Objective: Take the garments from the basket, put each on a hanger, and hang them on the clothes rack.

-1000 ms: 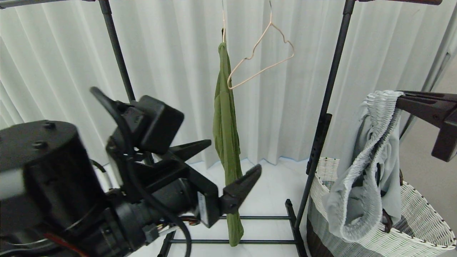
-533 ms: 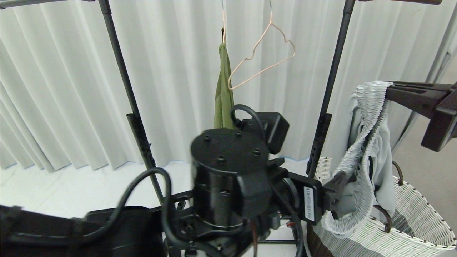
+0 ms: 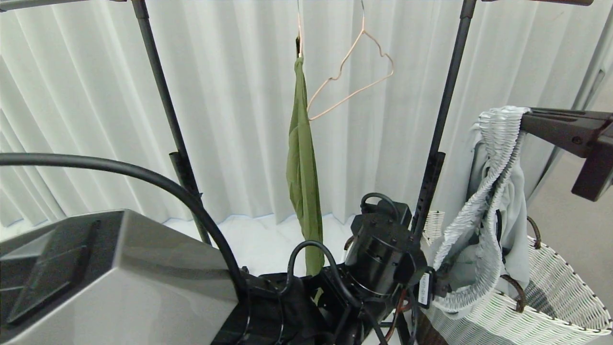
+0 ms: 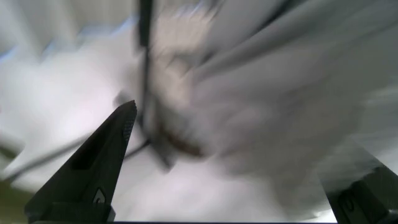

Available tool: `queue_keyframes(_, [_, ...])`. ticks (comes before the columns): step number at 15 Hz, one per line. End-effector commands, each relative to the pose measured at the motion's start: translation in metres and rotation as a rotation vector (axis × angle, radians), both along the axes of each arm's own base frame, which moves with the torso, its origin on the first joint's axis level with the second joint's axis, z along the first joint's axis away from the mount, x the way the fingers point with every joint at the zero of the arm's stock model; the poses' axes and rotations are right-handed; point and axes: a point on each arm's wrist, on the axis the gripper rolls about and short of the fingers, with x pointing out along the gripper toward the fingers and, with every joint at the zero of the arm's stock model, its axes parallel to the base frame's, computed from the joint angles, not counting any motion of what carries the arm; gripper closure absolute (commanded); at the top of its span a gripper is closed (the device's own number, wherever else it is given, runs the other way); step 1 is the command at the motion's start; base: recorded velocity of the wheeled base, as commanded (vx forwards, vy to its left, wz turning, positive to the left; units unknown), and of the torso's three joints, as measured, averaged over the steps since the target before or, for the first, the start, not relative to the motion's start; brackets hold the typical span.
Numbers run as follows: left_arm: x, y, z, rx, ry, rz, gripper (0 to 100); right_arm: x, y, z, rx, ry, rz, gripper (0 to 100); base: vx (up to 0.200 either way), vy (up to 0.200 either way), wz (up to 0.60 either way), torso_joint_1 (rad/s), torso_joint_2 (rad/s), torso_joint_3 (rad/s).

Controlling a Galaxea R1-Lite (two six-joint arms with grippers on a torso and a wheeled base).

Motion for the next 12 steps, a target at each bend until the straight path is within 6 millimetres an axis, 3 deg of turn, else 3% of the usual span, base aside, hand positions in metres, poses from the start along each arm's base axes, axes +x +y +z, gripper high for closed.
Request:
queue_keyframes(1, [0.002,0.009,-0.023,0.071,0.042,0.023,0,-0.001,-0.001,0.000,0.017,0.010,0.015,100,0.000,0.000,0.00,0.000,0.00,0.000])
queue_keyframes(6, [-0.009,0.017,-0.031,0.125,0.047,0.054,0,0.000,-0.006,0.001,0.029,0.009,0.034,100,0.000,0.000,0.00,0.000,0.00,0.000])
queue_keyframes(10, [-0.032,0.048,-0.023,0.154,0.065,0.036,0,0.001,-0.005,-0.004,0.010,0.016,0.038,100,0.000,0.000,0.00,0.000,0.00,0.000])
queue_keyframes(11, [-0.035,0.052,-0.025,0.166,0.068,0.036,100,0.001,-0.005,-0.004,0.008,0.017,0.041,100,0.000,0.000,0.00,0.000,0.00,0.000])
queue_keyframes(12, [-0.038,0.057,-0.028,0.187,0.072,0.035,100,0.001,-0.004,-0.004,0.006,0.017,0.044,100,0.000,0.000,0.00,0.000,0.00,0.000])
